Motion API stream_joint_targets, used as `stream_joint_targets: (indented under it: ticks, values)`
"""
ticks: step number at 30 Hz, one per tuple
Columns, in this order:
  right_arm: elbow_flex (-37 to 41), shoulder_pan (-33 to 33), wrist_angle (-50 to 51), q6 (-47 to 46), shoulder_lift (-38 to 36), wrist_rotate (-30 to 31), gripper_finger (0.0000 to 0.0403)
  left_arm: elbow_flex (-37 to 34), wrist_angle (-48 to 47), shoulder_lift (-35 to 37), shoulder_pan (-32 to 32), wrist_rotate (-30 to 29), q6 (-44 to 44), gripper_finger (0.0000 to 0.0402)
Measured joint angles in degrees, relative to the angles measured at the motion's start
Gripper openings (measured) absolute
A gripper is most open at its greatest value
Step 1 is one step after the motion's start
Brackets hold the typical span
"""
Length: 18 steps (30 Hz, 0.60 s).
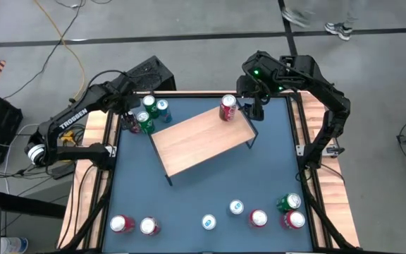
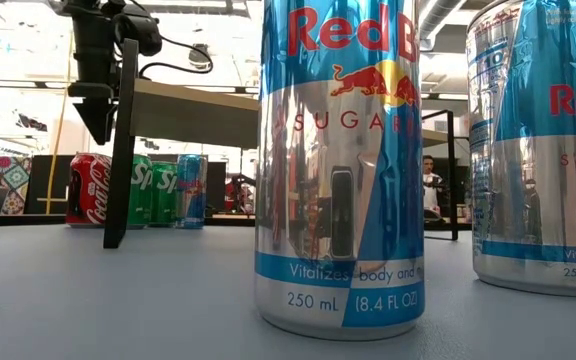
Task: Place canned beverage on shelf
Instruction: Put the top red white soda can on the shelf aligned with the other red white soda can
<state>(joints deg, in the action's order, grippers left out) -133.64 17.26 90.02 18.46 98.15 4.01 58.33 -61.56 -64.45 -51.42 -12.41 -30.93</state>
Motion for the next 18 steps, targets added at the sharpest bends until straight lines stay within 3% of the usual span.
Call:
stream_joint_targets:
  ticks: [5,14,18]
  values:
    - [0.01,0.02,0.00,0.00,0.36,0.00,0.0344,0.00,-0.28,0.00,0.00,2.76,1.06,0.0301]
    - [0.04,0.09,0.00,0.03,0.37,0.00,0.0344,0.00,-1.32,-0.02,0.00,2.99,2.53,0.0387]
    - [0.04,0.07,0.00,0.02,0.37,0.00,0.0344,0.00,-2.27,-0.02,-0.02,3.79,1.86,0.0397]
